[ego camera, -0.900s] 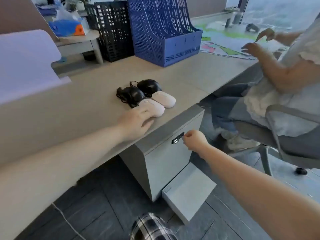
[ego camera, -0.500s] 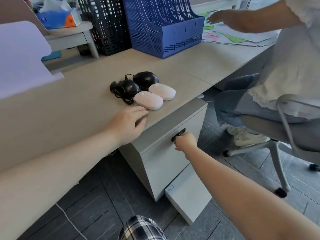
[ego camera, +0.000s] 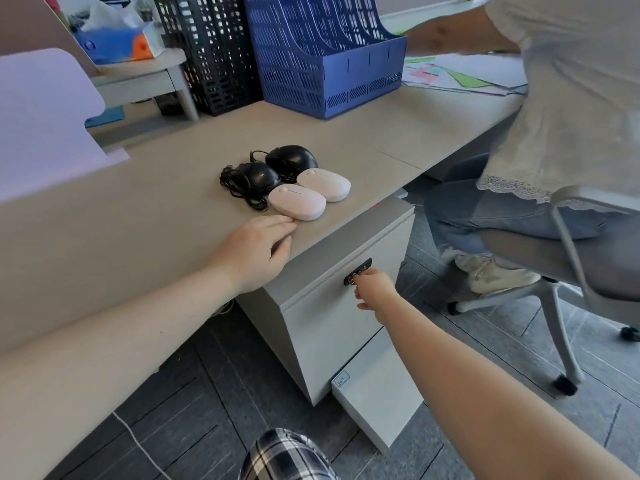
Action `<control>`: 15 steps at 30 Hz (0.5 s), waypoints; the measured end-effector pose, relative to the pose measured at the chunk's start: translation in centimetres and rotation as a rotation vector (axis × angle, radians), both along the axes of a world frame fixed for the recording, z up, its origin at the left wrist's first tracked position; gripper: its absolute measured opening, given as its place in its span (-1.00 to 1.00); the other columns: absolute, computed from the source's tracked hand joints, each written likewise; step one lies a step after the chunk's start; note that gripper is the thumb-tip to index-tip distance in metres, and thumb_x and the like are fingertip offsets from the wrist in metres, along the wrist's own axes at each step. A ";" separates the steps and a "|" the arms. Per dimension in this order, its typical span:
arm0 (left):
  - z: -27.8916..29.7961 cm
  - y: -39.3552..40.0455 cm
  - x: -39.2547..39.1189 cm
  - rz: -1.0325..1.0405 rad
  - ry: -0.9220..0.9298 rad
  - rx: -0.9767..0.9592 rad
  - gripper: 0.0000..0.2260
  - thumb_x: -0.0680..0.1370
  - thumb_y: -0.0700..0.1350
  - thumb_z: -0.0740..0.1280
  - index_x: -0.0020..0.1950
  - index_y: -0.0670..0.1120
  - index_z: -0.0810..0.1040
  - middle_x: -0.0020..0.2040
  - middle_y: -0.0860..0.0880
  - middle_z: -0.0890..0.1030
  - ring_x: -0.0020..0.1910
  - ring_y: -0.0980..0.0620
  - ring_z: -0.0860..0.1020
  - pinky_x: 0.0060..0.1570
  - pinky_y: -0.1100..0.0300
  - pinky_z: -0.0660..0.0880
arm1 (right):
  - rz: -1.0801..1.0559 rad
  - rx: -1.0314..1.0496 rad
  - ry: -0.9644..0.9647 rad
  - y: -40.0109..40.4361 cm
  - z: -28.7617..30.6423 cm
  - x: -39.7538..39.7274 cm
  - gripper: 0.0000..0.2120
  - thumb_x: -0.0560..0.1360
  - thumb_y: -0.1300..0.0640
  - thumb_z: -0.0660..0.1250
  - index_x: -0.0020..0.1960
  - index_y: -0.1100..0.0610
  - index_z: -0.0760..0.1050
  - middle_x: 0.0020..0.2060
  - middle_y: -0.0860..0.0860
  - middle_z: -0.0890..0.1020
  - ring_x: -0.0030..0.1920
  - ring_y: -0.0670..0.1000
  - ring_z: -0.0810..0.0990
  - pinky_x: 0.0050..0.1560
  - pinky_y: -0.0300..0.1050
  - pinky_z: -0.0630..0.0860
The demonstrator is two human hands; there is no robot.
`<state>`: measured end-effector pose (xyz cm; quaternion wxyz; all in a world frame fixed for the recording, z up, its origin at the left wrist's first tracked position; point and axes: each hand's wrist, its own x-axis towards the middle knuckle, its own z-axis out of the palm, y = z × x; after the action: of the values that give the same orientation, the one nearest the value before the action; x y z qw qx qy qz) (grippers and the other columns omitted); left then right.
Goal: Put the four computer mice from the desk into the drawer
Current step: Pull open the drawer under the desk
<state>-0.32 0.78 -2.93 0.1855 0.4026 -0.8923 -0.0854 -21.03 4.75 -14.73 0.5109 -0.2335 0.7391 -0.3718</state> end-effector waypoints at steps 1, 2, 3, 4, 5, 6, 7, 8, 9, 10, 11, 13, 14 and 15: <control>0.0 0.0 0.0 0.003 -0.006 -0.001 -0.59 0.50 -0.05 0.13 0.28 -0.12 0.53 0.33 -0.05 0.52 0.33 -0.02 0.43 0.28 0.21 0.29 | -0.007 0.016 0.011 0.2 0.1 -0.1 -0.64 0.59 0.24 0.14 0.37 0.16 0.39 -0.11 0.12 0.51 -0.09 0.10 0.50 -0.41 -0.18 0.45; 0.1 0.1 0.0 0.005 -0.010 -0.004 -0.58 0.49 -0.04 0.12 0.29 -0.12 0.53 0.33 -0.05 0.52 0.33 -0.01 0.43 0.28 0.22 0.28 | -0.013 0.028 0.020 0.6 0.3 -0.3 -0.64 0.59 0.24 0.14 0.37 0.15 0.39 -0.15 0.11 0.52 -0.11 0.09 0.50 -0.41 -0.18 0.46; 0.1 0.1 0.0 0.005 -0.012 -0.003 -0.57 0.49 -0.04 0.12 0.29 -0.12 0.52 0.34 -0.05 0.51 0.34 -0.01 0.42 0.27 0.22 0.27 | -0.009 0.036 0.034 1.2 0.3 -0.7 -0.65 0.59 0.25 0.15 0.37 0.16 0.39 -0.22 0.09 0.52 -0.16 0.05 0.51 -0.40 -0.19 0.47; 0.2 0.1 -0.1 0.002 -0.013 -0.003 -0.57 0.49 -0.04 0.11 0.29 -0.13 0.52 0.34 -0.05 0.51 0.34 -0.02 0.42 0.27 0.22 0.27 | 0.011 0.052 0.056 2.0 0.6 -1.1 -0.65 0.59 0.24 0.15 0.36 0.18 0.39 -0.28 0.06 0.50 -0.23 0.00 0.51 -0.36 -0.19 0.49; 0.1 0.1 -0.1 -0.002 -0.014 -0.001 -0.57 0.49 -0.05 0.11 0.29 -0.14 0.52 0.34 -0.06 0.51 0.33 -0.02 0.42 0.27 0.21 0.28 | 0.039 0.073 0.083 2.8 0.9 -1.6 -0.65 0.59 0.23 0.17 0.36 0.19 0.39 -0.31 0.05 0.50 -0.28 -0.04 0.49 -0.30 -0.17 0.52; 0.2 0.2 -0.1 -0.005 -0.012 -0.001 -0.57 0.49 -0.05 0.11 0.29 -0.14 0.52 0.34 -0.06 0.51 0.33 -0.03 0.43 0.27 0.20 0.29 | 0.067 0.095 0.132 3.6 1.3 -2.1 -0.64 0.57 0.20 0.21 0.36 0.19 0.39 -0.29 0.05 0.51 -0.28 -0.03 0.49 -0.21 -0.13 0.56; 0.1 0.1 0.0 -0.006 -0.007 0.005 -0.57 0.49 -0.04 0.12 0.29 -0.14 0.52 0.34 -0.06 0.51 0.33 -0.03 0.43 0.27 0.19 0.29 | 0.102 0.111 0.231 4.4 1.7 -2.6 -0.63 0.55 0.16 0.25 0.34 0.18 0.41 -0.23 0.07 0.53 -0.21 0.00 0.52 -0.12 -0.07 0.58; 0.1 0.1 0.0 -0.006 -0.002 0.012 -0.57 0.49 -0.04 0.12 0.29 -0.13 0.52 0.34 -0.06 0.51 0.34 -0.03 0.42 0.28 0.16 0.31 | 0.150 0.109 0.394 5.2 2.1 -3.1 -0.63 0.52 0.12 0.28 0.31 0.16 0.41 -0.11 0.08 0.55 -0.07 0.06 0.54 -0.02 -0.01 0.58; 0.1 0.1 0.0 -0.006 0.001 0.019 -0.58 0.49 -0.05 0.12 0.29 -0.13 0.52 0.34 -0.06 0.51 0.34 -0.03 0.42 0.30 0.14 0.32 | 0.191 0.072 0.606 5.9 2.4 -3.4 -0.62 0.50 0.09 0.30 0.30 0.13 0.38 0.05 0.10 0.54 0.11 0.11 0.49 0.09 0.03 0.54; 0.1 0.1 0.0 -0.006 0.000 0.022 -0.59 0.50 -0.06 0.13 0.29 -0.12 0.52 0.35 -0.06 0.50 0.34 -0.03 0.42 0.31 0.11 0.33 | 0.212 -0.025 0.828 6.6 2.6 -3.6 -0.59 0.50 0.07 0.30 0.32 0.09 0.35 0.19 0.09 0.49 0.27 0.14 0.40 0.20 0.05 0.48; 0.0 0.1 -0.1 -0.006 -0.001 0.023 -0.62 0.52 -0.08 0.15 0.29 -0.12 0.52 0.35 -0.06 0.50 0.35 -0.04 0.41 0.31 0.09 0.33 | 0.241 -0.168 1.004 7.1 2.9 -3.7 -0.56 0.51 0.08 0.29 0.37 0.07 0.32 0.30 0.08 0.44 0.37 0.15 0.31 0.30 0.07 0.40; 0.0 0.2 0.0 -0.005 0.005 0.016 -0.66 0.55 -0.13 0.18 0.29 -0.13 0.52 0.36 -0.06 0.50 0.35 -0.04 0.41 0.32 0.10 0.32 | 0.401 -0.392 1.168 7.3 3.3 -3.7 -0.57 0.54 0.16 0.21 0.41 0.07 0.35 0.41 0.04 0.39 0.49 0.12 0.20 0.45 0.09 0.27; 0.0 0.2 0.0 -0.003 0.008 0.011 -0.67 0.55 -0.14 0.19 0.29 -0.13 0.52 0.36 -0.06 0.49 0.35 -0.05 0.41 0.31 0.10 0.32 | 0.528 -0.424 1.185 7.2 3.4 -3.7 -0.59 0.55 0.20 0.17 0.39 0.09 0.40 0.42 0.03 0.41 0.51 0.10 0.20 0.51 0.08 0.20; 0.0 0.3 -0.1 -0.001 0.009 0.012 -0.67 0.56 -0.15 0.19 0.29 -0.13 0.51 0.36 -0.06 0.49 0.35 -0.05 0.41 0.31 0.10 0.32 | 0.644 -0.413 1.176 7.0 3.5 -3.7 -0.62 0.55 0.21 0.13 0.35 0.10 0.46 0.39 0.02 0.46 0.50 0.07 0.24 0.54 0.05 0.13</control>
<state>-0.38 1.04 -2.91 0.1873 0.4028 -0.8911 -0.0926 -24.78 11.77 -11.25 0.0563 -0.6953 0.7013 -0.1468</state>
